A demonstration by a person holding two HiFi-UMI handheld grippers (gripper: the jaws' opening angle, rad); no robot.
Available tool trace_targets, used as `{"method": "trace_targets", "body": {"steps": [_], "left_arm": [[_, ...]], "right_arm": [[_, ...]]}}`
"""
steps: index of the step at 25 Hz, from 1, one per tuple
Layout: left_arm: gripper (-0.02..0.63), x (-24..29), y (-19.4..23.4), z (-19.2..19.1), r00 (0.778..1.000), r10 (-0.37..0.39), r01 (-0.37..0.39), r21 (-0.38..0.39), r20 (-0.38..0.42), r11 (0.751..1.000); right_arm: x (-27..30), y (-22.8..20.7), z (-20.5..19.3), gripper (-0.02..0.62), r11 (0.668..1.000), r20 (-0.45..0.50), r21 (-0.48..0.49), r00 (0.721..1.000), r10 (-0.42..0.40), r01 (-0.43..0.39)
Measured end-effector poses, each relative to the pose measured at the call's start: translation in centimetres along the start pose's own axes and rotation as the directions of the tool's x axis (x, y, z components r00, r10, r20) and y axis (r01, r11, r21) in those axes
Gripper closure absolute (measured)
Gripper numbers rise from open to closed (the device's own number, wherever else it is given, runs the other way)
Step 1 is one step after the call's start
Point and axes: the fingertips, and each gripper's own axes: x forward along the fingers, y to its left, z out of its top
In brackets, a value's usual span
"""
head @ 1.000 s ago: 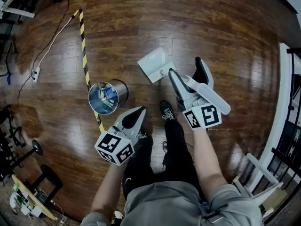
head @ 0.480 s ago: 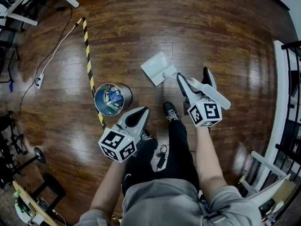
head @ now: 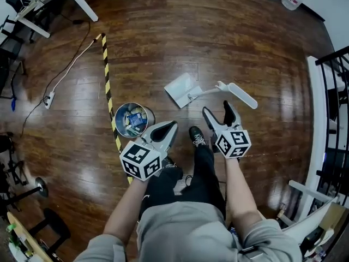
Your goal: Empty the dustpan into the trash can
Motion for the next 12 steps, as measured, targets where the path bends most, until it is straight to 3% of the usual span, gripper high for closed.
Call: {"method": "trace_targets", "body": {"steps": [5,8,12], "left_arm": [[0.609,-3.8,-1.3,5.1,0.997,0.001,-0.005,0.054,0.074,0.999],[0.609,-6.7,-2.3,8.2,0.993,0.021,-0.029,0.063,0.118,0.998],[0.609,-10.1,-3.1,12.0,0.976,0.069,-0.084,0.064,0.204,0.994]], "right_arm": [[-2.3,8.7,7.4,0.476,0.981,0.064,-0.108,0.984,0.166,-0.158],[-3.6,14.2,13.5,0.589,0.949,0.114,-0.200,0.956,0.271,-0.245],[-4.6,20.3,19.9,0.595,0.886,0.139,-0.276,0.897,0.420,-0.372]]}}
